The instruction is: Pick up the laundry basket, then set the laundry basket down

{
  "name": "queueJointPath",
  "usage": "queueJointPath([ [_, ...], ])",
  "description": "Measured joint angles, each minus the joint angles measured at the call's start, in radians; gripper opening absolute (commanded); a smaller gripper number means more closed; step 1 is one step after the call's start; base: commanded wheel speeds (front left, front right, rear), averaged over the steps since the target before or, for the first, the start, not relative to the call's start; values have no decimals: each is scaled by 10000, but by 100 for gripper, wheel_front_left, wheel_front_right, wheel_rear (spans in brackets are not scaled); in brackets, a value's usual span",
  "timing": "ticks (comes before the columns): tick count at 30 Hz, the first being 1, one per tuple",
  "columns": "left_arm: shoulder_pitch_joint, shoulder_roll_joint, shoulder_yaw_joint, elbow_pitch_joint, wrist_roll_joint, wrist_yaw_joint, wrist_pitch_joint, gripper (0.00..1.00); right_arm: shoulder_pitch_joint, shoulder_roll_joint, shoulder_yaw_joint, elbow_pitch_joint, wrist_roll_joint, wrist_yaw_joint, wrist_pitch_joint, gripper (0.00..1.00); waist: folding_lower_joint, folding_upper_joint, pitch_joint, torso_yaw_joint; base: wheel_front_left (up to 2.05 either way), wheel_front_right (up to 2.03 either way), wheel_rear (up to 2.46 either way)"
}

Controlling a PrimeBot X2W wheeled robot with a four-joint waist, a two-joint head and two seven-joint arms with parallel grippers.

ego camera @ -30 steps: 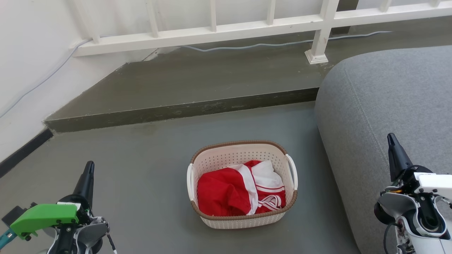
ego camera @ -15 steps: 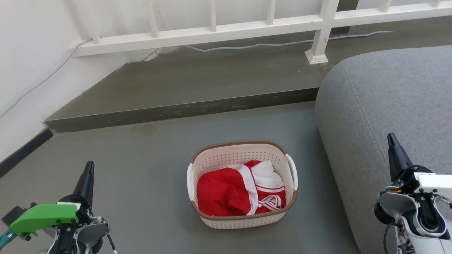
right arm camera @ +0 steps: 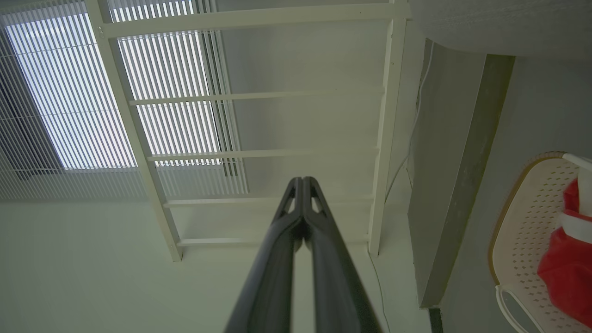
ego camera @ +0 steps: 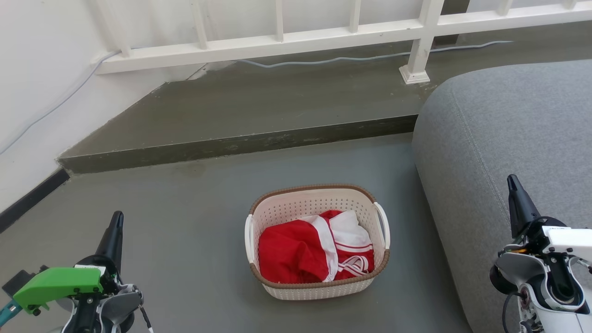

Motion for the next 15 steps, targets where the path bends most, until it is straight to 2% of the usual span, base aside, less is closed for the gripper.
queueJointPath([
  [9,0,0,0,0,0,0,0,0,0,2,0,0,0,2,0,0,0,0,0,0,0,0,0],
  [10,2,-2,-6,33,0,2,-2,100,4,12,2,29,0,0,-4,100,0,0,0,0,0,0,0],
  [11,12,-12,-33,132,0,6,-4,0,18,44,4,132,0,-6,-8,0,0,0,0,0,0,0,0],
  [12,29,-46,-59,249,2,6,-4,0,82,102,13,230,0,-8,-8,0,0,0,0,0,0,0,0],
  [13,53,-88,-81,384,2,8,-2,100,193,169,27,339,0,-8,-10,100,0,0,0,0,0,0,0],
  [14,105,-140,-100,481,2,8,-4,0,303,219,35,466,0,-10,-12,0,0,0,0,0,0,0,0],
  [15,181,-199,-113,585,2,8,-4,100,430,272,40,577,0,-10,-15,100,0,0,0,0,0,0,0],
])
